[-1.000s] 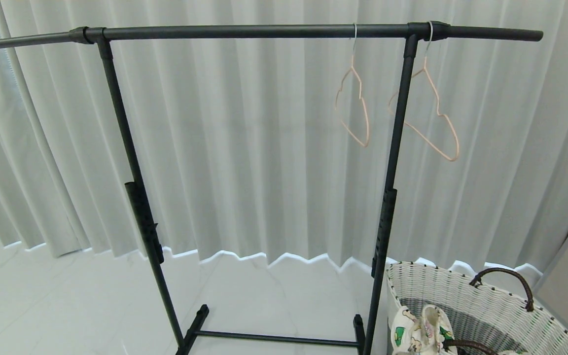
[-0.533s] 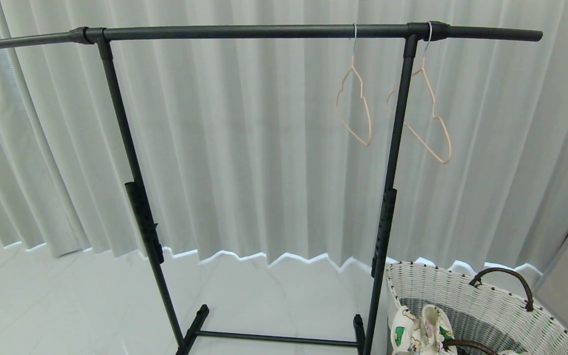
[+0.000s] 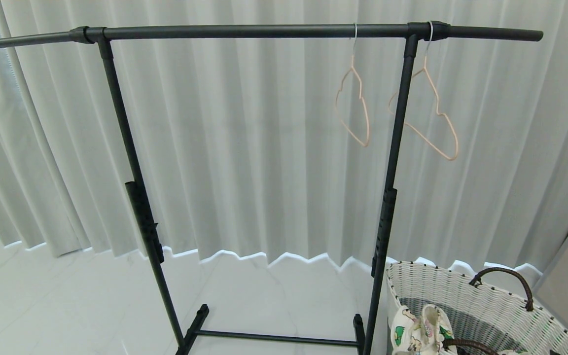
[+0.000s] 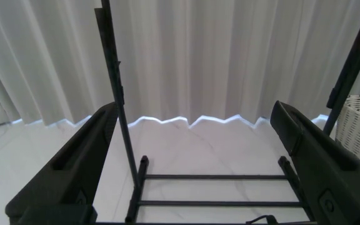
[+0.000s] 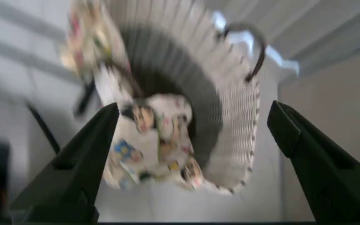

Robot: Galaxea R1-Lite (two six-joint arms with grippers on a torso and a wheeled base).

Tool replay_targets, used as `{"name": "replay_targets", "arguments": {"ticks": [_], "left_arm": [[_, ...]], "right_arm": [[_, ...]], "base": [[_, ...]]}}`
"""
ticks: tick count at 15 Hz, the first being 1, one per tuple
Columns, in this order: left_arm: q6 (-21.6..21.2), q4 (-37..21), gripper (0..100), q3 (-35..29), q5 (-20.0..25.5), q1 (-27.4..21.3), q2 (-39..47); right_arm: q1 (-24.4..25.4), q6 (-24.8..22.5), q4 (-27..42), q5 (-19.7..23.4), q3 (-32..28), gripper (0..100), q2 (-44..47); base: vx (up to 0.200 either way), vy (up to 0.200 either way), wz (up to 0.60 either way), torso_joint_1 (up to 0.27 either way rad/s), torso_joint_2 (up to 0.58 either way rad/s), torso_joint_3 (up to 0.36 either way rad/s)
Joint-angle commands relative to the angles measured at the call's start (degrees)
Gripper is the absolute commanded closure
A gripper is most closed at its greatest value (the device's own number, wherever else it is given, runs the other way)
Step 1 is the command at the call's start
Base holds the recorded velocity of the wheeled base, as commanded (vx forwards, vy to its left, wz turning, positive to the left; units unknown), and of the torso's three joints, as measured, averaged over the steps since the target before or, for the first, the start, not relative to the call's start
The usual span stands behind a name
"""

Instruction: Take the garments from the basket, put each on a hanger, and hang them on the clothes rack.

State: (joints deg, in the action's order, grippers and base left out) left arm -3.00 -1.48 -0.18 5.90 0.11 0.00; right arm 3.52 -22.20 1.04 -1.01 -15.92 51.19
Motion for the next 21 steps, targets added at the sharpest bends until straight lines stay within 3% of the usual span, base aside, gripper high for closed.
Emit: {"name": "replay_targets", "arguments": {"ticks": [1, 6, 11, 15, 20, 21], "left_arm": [[0.0, 0.0, 0, 0.0, 0.0, 0.1, 0.0], [0.0, 0.0, 0, 0.0, 0.0, 0.1, 0.0], [0.1, 0.0, 0, 0.0, 0.0, 0.0, 0.0], [0.3, 0.0, 0, 0.0, 0.0, 0.0, 0.0], [0.3, 0.0, 0, 0.0, 0.0, 0.0, 0.0], [0.3, 0.0, 0, 0.0, 0.0, 0.0, 0.0]], "right_arm": [[1.3, -5.9, -2.0, -3.2, -0.3, 0, 21.4], [6.5, -5.7, -4.6, -5.2, 2.0, 0, 30.5], [7.6, -4.7, -18.4, -8.0, 6.2, 0, 42.5], [8.3, -3.6, -28.2, -14.2, 6.8, 0, 50.9], [8.4, -2.1, -29.5, -16.8, 7.4, 0, 51.6], [8.4, -2.1, -29.5, -16.9, 7.5, 100, 51.6]], "base": [[0.0, 0.0, 0.0, 0.0, 0.0, 0.0], [0.0, 0.0, 0.0, 0.0, 0.0, 0.0], [0.0, 0.0, 0.0, 0.0, 0.0, 0.0], [0.0, 0.0, 0.0, 0.0, 0.0, 0.0], [0.0, 0.0, 0.0, 0.0, 0.0, 0.0], [0.0, 0.0, 0.0, 0.0, 0.0, 0.0]]}}
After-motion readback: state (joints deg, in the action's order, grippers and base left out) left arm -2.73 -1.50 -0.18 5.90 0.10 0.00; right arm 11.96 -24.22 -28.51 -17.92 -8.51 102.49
